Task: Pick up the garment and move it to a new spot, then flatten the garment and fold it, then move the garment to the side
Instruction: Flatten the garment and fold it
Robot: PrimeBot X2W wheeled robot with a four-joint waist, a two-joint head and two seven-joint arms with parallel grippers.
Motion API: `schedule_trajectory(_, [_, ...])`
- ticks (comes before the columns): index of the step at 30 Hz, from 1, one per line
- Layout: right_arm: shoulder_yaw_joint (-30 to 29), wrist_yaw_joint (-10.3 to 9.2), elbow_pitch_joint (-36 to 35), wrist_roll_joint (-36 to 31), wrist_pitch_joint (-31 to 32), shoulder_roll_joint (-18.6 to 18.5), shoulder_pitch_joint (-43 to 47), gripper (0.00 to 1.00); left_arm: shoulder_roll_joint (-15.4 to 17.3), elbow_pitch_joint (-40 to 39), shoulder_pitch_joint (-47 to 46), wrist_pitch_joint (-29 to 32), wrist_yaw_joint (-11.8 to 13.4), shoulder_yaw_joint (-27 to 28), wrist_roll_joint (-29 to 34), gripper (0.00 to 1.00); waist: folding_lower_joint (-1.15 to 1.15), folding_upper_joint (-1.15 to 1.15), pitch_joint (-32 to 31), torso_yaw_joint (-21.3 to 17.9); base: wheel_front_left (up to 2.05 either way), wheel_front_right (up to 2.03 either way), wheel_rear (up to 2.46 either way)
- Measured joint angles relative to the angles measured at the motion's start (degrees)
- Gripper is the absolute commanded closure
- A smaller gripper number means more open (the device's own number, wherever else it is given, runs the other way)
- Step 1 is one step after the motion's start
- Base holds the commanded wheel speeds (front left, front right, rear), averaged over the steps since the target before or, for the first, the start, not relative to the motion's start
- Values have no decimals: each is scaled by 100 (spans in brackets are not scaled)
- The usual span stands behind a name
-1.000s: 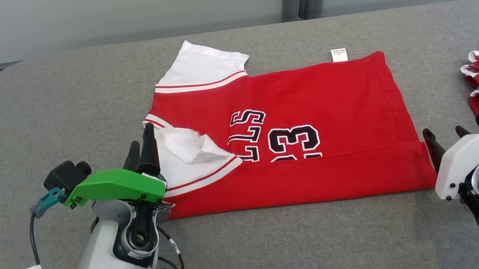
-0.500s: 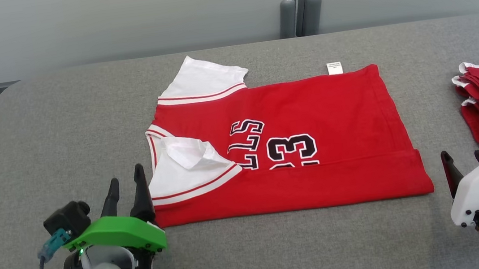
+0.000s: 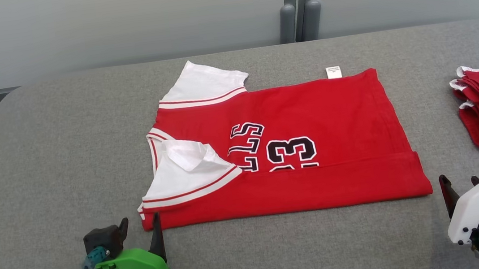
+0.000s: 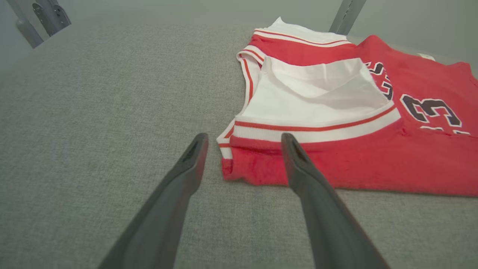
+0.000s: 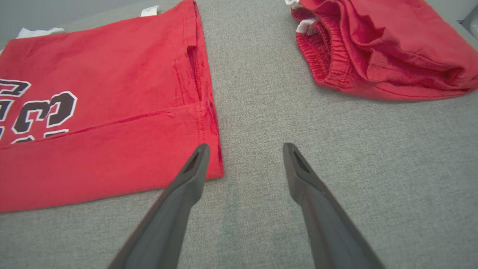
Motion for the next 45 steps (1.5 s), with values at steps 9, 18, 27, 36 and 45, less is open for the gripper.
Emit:
schedule_trajectory(9, [78,0,675,23,-400,5,-357,0,-13,588,-390,242,70,-243,224,0,0,0,262,-4,0,0,0])
schedule_trajectory(18, [158,0,1150,24,-630,7,-618,0,-114,1026,-589,431,23,-355,238,0,0,0,459,-11,0,0,0])
schedule_trajectory(27, [199,0,1452,-29,-694,3,-760,0,-288,1319,-751,331,-235,-327,103,57,0,0,587,5,0,0,0])
schedule_trajectory(36, [443,-2,1678,237,-636,-33,-864,0,-463,1639,-902,230,-411,-376,30,100,0,0,607,17,0,0,0])
schedule_trajectory(45, [641,-2,1688,374,-480,-31,-853,100,-513,1855,-959,148,-486,-398,-16,100,0,0,544,36,0,0,0])
